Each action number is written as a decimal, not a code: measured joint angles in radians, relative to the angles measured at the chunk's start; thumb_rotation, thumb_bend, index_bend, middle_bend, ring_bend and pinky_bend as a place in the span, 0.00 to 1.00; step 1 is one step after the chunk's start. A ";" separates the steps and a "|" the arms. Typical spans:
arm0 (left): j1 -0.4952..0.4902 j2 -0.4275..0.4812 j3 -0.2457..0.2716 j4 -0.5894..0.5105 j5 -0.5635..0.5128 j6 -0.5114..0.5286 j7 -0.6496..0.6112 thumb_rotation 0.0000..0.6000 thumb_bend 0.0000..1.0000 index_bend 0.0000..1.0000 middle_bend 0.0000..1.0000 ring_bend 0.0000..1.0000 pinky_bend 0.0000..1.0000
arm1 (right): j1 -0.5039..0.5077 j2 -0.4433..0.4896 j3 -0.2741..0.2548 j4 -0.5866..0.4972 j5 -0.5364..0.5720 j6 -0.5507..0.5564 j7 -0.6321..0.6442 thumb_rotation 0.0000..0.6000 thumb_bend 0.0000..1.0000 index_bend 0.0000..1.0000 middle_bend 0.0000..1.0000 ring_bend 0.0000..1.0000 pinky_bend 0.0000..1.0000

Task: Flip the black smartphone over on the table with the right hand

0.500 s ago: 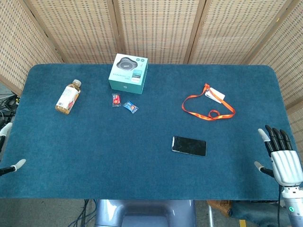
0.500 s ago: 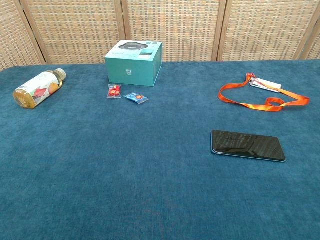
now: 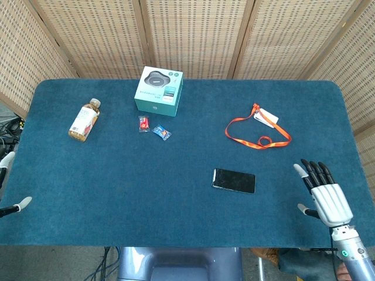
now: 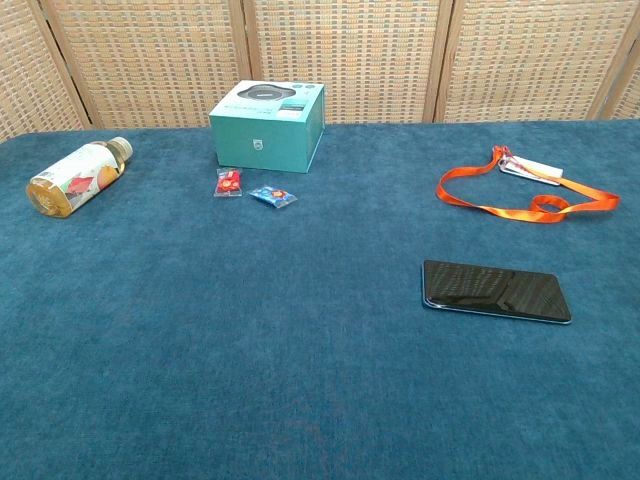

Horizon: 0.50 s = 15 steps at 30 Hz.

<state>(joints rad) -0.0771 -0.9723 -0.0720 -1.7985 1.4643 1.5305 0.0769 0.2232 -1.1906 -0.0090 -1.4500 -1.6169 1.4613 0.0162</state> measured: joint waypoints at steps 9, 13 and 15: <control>-0.027 -0.015 -0.016 0.005 -0.058 -0.055 0.035 1.00 0.00 0.00 0.00 0.00 0.00 | 0.151 -0.065 0.017 -0.058 -0.020 -0.236 -0.077 1.00 0.37 0.23 0.00 0.00 0.00; -0.042 -0.022 -0.026 0.012 -0.090 -0.083 0.047 1.00 0.00 0.00 0.00 0.00 0.00 | 0.208 -0.132 0.035 -0.056 -0.003 -0.324 -0.196 1.00 0.39 0.25 0.00 0.00 0.00; -0.047 -0.024 -0.030 0.015 -0.104 -0.093 0.051 1.00 0.00 0.00 0.00 0.00 0.00 | 0.233 -0.163 0.041 -0.051 0.008 -0.365 -0.247 1.00 0.40 0.26 0.00 0.00 0.00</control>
<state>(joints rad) -0.1238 -0.9965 -0.1015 -1.7830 1.3601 1.4378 0.1283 0.4558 -1.3535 0.0317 -1.5010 -1.6093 1.0959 -0.2305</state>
